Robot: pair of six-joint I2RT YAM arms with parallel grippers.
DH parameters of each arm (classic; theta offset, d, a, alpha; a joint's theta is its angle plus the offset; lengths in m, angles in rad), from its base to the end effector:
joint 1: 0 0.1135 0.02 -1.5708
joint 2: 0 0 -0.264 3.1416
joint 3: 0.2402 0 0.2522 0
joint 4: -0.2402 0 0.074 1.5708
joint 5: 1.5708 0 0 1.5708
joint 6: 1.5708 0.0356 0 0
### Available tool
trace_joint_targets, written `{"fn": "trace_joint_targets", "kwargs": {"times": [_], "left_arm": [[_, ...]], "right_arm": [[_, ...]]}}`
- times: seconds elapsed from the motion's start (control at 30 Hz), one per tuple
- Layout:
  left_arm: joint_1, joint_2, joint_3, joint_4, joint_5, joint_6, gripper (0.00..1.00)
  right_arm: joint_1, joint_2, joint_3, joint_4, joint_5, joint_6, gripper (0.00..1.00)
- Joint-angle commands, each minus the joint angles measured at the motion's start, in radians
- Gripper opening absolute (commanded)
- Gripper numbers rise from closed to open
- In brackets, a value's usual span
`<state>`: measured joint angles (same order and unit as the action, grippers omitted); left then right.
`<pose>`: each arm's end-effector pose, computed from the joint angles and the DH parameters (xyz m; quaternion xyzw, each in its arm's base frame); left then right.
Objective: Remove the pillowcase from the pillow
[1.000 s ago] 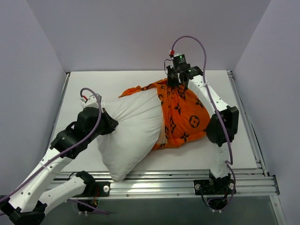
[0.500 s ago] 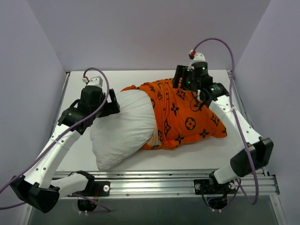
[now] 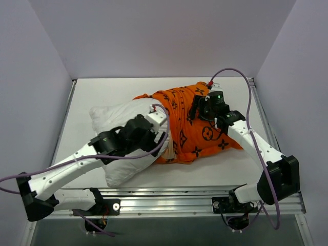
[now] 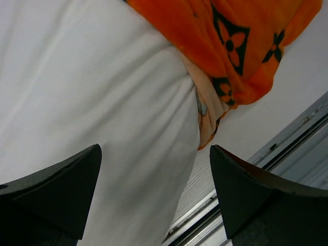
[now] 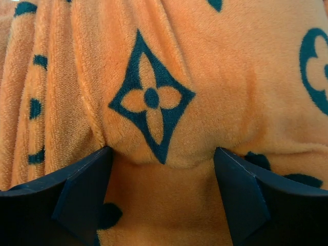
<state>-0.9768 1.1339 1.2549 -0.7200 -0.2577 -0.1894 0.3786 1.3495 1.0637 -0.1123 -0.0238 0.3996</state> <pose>0.1384 -0.1886 0.3807 0.2810 0.8329 -0.1602 0.4492 0.2924 0.1172 0.3171 0.0022 0.8329 0.2191 0.5082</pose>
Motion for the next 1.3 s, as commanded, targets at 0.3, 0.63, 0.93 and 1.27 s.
{"fn": "trace_joint_targets", "kwargs": {"times": [0.3, 0.63, 0.93, 1.27], "left_arm": [[-0.042, 0.282, -0.071, 0.189, -0.235, 0.146, 0.94], [-0.017, 0.385, -0.137, 0.237, -0.256, 0.032, 0.86], [0.021, 0.386, -0.092, 0.192, -0.221, -0.058, 0.02], [0.055, 0.351, 0.096, 0.12, -0.173, -0.102, 0.02]], "right_arm": [[0.003, 0.266, 0.179, 0.149, -0.09, -0.079, 0.76], [0.013, 0.154, 0.119, 0.134, -0.139, -0.074, 0.77], [0.032, -0.082, -0.051, 0.077, -0.117, -0.035, 0.77], [0.281, -0.231, -0.204, 0.074, -0.033, 0.015, 0.8]]}}
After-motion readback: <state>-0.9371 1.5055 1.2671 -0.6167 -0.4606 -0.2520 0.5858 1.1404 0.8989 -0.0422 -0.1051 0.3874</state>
